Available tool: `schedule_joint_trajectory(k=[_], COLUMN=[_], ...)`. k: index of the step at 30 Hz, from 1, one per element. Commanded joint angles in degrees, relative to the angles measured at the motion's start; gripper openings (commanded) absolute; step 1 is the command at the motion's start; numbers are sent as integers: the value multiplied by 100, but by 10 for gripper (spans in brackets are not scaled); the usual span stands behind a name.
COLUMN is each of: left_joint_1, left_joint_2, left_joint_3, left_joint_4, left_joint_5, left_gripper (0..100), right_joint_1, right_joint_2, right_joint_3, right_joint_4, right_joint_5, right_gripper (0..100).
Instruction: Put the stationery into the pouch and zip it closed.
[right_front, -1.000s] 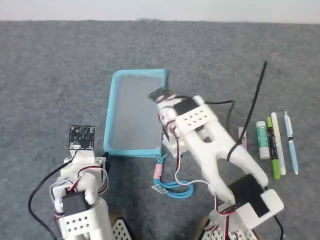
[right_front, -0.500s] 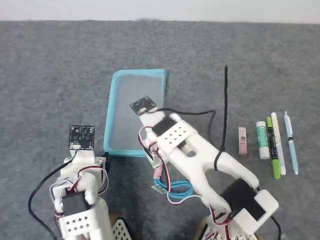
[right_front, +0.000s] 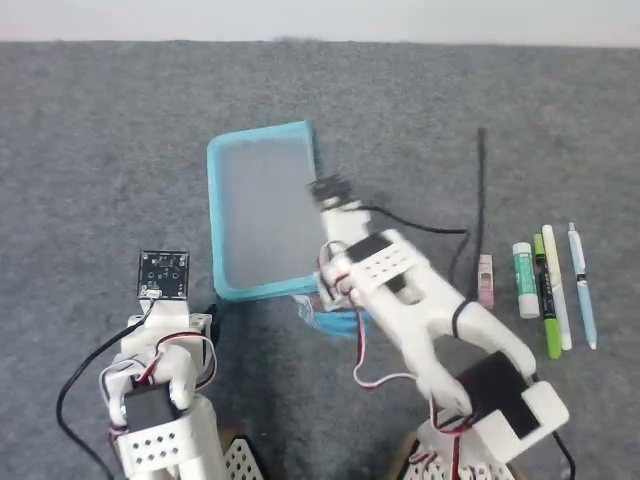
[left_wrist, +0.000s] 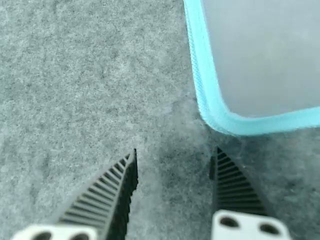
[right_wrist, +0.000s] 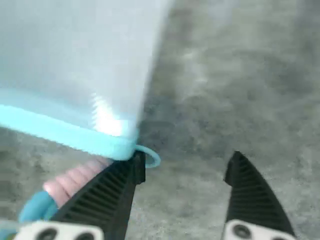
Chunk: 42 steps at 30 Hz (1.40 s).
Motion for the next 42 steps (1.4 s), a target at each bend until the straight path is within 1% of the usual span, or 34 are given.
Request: schedule_joint_trajectory(k=[1,4,8,10,11,14,16,19,23,25,32,38,40,42], left_joint_1=[18,18,18,18,18,18,18,18,18,18,18,18,18,18], left_joint_2=[-123,-123,-123,-123,-123,-123,-123,-123,-123,-123,-123,-123,-123,-123], left_joint_3=[-31,-31,-31,-31,-31,-31,-31,-31,-31,-31,-31,-31,-31,-31], left_joint_4=[88,88,88,88,88,88,88,88,88,88,88,88,88,88], left_joint_5=[70,70,70,70,70,70,70,70,70,70,70,70,70,70], left_gripper=[220,220,220,220,220,220,220,220,220,220,220,220,220,220], right_joint_1=[198,620,1596,1798,1771,1270,769,145,-233,-259,-295,-163,22,277], right_joint_2=[-145,-127,-180,-224,-251,-374,-382,-374,-426,-365,391,945,910,875], right_joint_3=[-97,-281,-466,-563,-651,-844,-949,-967,-976,-958,-659,-730,-782,-853], right_joint_4=[-119,-92,-92,40,242,945,1200,1226,1226,1165,295,251,321,303], right_joint_5=[-97,-97,-88,-88,-97,-141,-484,-1037,-1081,-1099,-1099,-1081,-1073,-1002], right_gripper=[217,217,217,217,217,218,219,219,219,219,217,210,164,79])
